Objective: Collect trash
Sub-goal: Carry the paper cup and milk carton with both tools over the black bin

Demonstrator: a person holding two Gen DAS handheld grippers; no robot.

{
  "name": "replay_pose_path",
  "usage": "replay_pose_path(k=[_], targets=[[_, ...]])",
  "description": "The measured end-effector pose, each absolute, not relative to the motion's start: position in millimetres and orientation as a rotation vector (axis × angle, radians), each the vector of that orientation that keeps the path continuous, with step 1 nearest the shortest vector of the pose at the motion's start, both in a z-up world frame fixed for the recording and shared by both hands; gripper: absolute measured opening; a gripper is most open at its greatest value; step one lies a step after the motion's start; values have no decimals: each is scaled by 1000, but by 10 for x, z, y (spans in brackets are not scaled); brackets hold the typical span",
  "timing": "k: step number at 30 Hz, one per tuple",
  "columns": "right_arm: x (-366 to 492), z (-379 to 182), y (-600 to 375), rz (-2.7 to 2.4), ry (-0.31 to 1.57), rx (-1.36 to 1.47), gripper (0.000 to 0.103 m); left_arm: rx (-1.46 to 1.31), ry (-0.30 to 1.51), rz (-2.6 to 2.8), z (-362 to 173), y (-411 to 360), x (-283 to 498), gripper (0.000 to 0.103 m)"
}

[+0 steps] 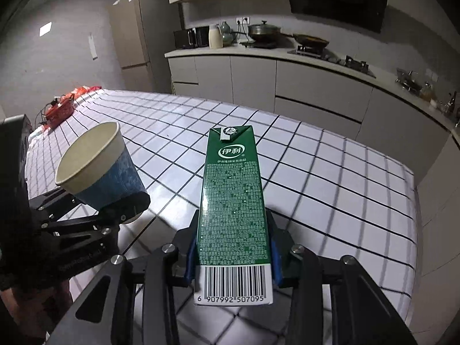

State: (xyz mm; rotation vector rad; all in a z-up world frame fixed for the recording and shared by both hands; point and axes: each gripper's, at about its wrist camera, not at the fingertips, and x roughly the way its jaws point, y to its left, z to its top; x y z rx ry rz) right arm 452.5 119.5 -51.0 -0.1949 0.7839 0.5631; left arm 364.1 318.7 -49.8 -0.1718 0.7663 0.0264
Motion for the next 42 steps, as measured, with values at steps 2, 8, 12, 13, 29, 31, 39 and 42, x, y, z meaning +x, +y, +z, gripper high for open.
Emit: replay_pose_path(k=[2, 8, 12, 13, 29, 31, 39, 42], targets=[[4407, -422, 1071, 557, 774, -185, 41, -170, 752, -1, -374, 3064, 3473, 58], [3958, -165, 554, 541, 740, -161, 41, -154, 737, -38, -181, 2705, 3096, 58], [3642, -108, 159, 530, 745, -153, 41, -131, 749, -61, -139, 2421, 2886, 58], [3557, -102, 45, 525, 748, -151, 41, -126, 752, -69, -137, 2352, 2833, 58], [2522, -85, -1350, 478, 774, -95, 41, -78, 802, -150, -176, 1305, 2044, 58], [2417, -87, -1520, 468, 776, -93, 41, -68, 808, -165, -183, 1168, 1985, 58], [2147, -62, -2122, 406, 777, -73, 41, -50, 812, -239, -192, 677, 1839, 58], [2061, -52, -2313, 384, 777, -68, 41, -38, 813, -281, -209, 460, 1818, 58]])
